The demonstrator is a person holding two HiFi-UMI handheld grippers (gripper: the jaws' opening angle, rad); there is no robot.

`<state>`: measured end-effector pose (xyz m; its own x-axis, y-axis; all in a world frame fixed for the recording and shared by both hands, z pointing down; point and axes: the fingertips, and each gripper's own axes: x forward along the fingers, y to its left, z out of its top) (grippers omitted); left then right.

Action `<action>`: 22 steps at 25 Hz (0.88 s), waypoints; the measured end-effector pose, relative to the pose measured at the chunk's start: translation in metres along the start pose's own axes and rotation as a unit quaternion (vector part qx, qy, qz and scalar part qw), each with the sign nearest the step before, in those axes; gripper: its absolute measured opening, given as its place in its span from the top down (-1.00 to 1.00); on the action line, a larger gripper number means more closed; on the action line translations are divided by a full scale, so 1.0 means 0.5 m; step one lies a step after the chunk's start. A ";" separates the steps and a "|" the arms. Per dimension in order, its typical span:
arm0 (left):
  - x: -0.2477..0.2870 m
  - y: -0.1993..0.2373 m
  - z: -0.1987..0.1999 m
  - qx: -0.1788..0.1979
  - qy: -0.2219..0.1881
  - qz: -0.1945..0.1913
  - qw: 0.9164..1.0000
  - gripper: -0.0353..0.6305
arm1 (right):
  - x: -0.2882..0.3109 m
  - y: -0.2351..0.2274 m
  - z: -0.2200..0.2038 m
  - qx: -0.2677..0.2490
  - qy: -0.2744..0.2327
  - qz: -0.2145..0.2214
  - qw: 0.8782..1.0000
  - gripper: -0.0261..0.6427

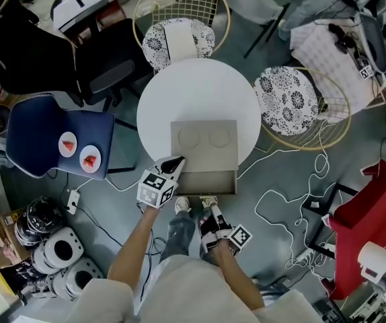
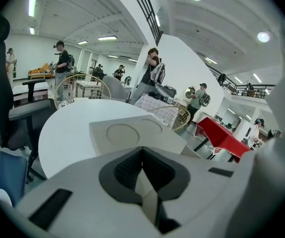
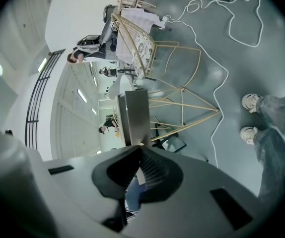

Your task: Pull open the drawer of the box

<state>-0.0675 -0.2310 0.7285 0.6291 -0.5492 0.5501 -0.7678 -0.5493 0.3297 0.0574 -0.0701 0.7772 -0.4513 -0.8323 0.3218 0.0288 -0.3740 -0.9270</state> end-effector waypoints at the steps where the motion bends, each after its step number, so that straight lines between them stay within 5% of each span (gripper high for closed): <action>1: -0.003 -0.007 0.006 0.002 -0.002 -0.001 1.000 0.86 | -0.003 0.010 0.005 0.005 -0.006 0.008 1.000 0.87; 7: -0.015 -0.065 0.055 0.020 -0.011 -0.011 1.000 0.86 | -0.014 0.082 0.033 -0.016 -0.017 0.041 0.999 0.88; 10: -0.029 -0.096 0.084 0.030 -0.019 -0.015 0.999 0.86 | -0.012 0.136 0.071 -0.128 -0.014 0.033 0.991 0.88; 12: -0.040 -0.115 0.099 0.034 -0.026 -0.014 0.999 0.86 | -0.005 0.187 0.096 -0.238 0.000 0.017 0.971 0.88; 16: -0.065 -0.168 0.132 0.039 -0.039 -0.014 0.998 0.86 | 0.009 0.321 0.125 -0.415 0.017 0.022 0.909 0.88; 22: -0.100 -0.245 0.184 0.060 -0.067 -0.009 0.996 0.86 | 0.007 0.462 0.103 -0.656 0.036 0.035 0.753 0.88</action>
<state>0.0063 -0.1942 0.5902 0.6594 -0.6127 0.4357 -0.7413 -0.6266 0.2407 0.1084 -0.1804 0.5739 -0.5386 -0.7887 0.2963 -0.8297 0.4352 -0.3497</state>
